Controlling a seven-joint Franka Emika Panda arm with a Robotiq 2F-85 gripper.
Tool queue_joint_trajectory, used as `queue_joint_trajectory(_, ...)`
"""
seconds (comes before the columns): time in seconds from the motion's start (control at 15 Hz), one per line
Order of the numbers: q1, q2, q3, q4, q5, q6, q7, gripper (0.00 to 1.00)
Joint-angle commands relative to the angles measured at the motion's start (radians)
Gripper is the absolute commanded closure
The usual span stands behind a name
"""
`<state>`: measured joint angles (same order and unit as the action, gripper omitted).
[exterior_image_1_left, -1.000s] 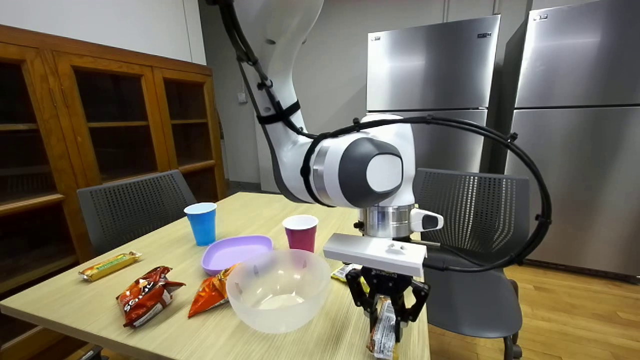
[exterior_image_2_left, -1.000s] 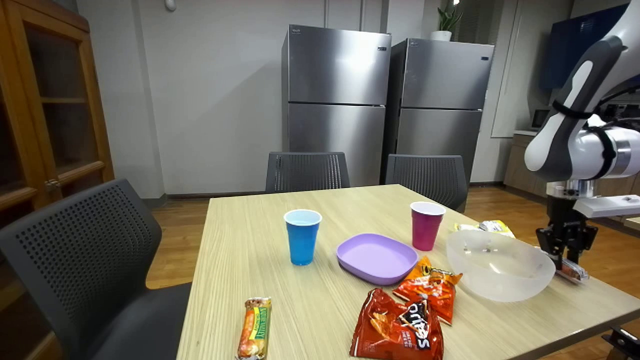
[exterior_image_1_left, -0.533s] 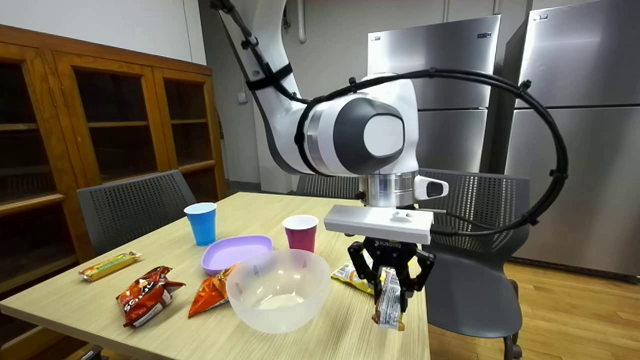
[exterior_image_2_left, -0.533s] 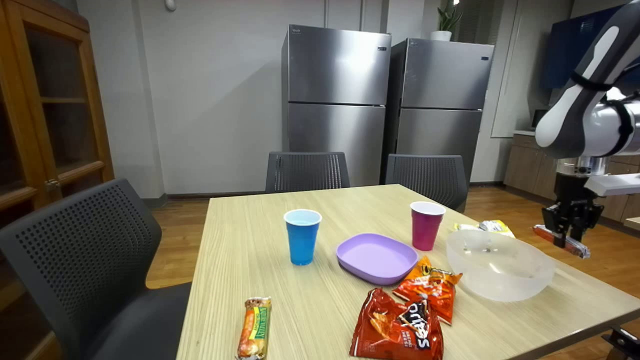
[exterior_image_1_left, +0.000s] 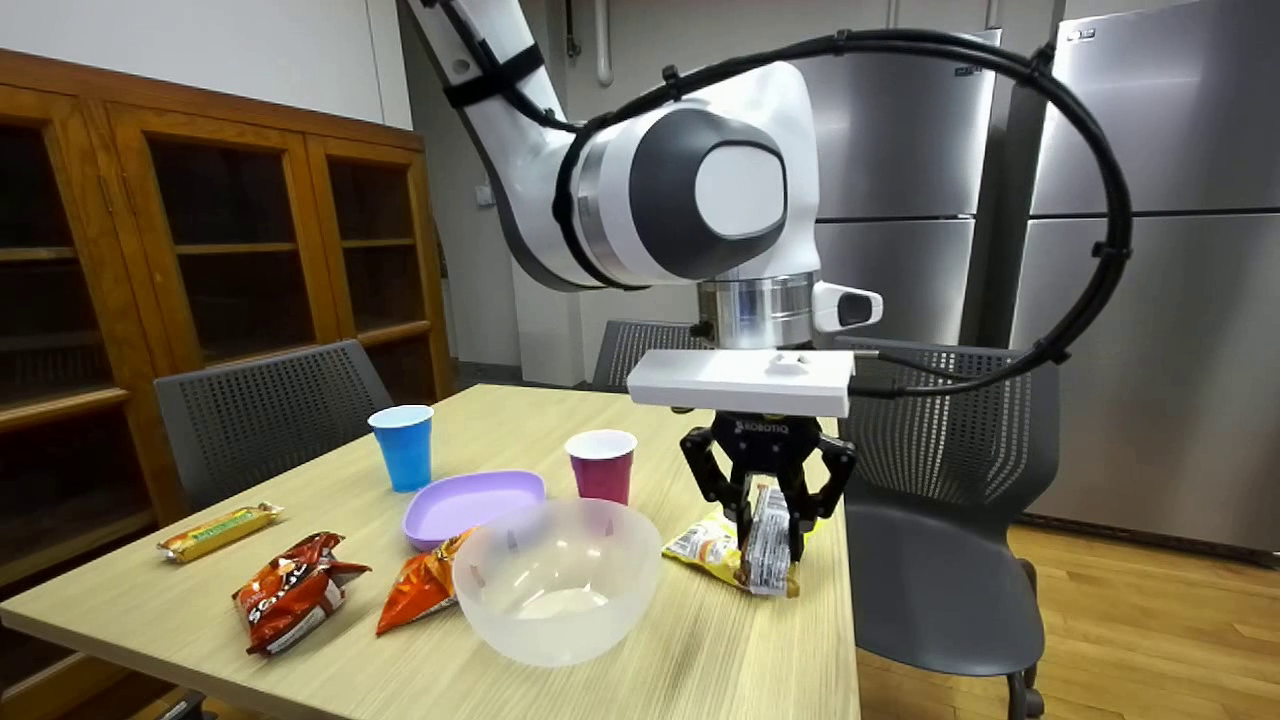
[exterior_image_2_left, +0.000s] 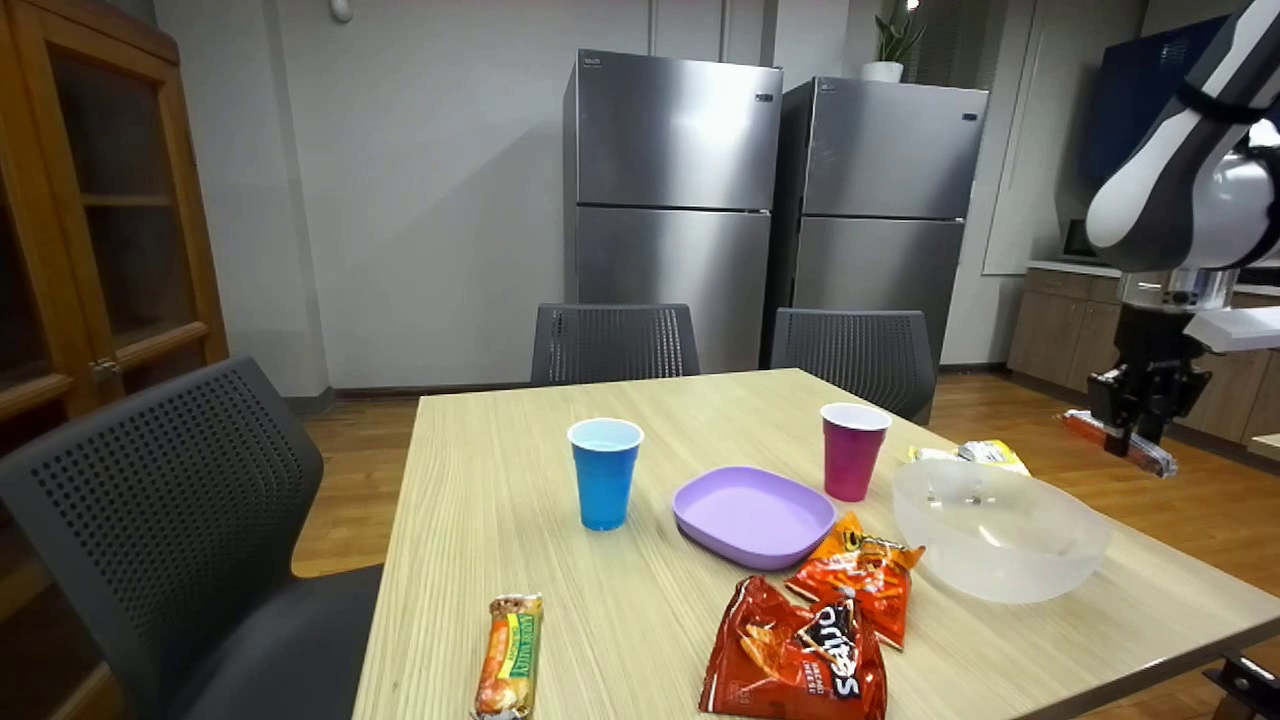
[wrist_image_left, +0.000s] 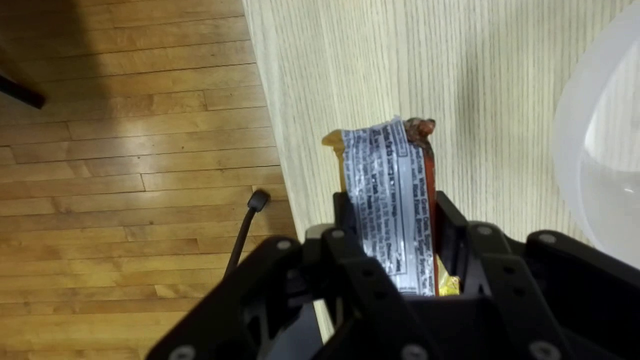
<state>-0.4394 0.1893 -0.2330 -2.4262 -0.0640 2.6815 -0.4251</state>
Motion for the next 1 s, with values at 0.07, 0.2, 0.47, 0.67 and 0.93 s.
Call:
queue_joint_trajectory(0.07, 0.039, -0.114, 0.002, -0.057, 0.026, -0.018, -0.044, 0.84)
queue_joint_trajectory(0.2, 0.064, -0.139, 0.003, -0.070, 0.018, -0.011, -0.045, 0.84)
queue_joint_trajectory(0.47, 0.117, -0.178, 0.007, -0.086, 0.011, -0.003, -0.049, 0.84)
queue_joint_trajectory(0.67, 0.162, -0.204, 0.019, -0.094, 0.017, 0.004, -0.044, 0.84)
queue_joint_trajectory(0.93, 0.225, -0.224, 0.048, -0.097, 0.011, 0.006, -0.018, 0.84)
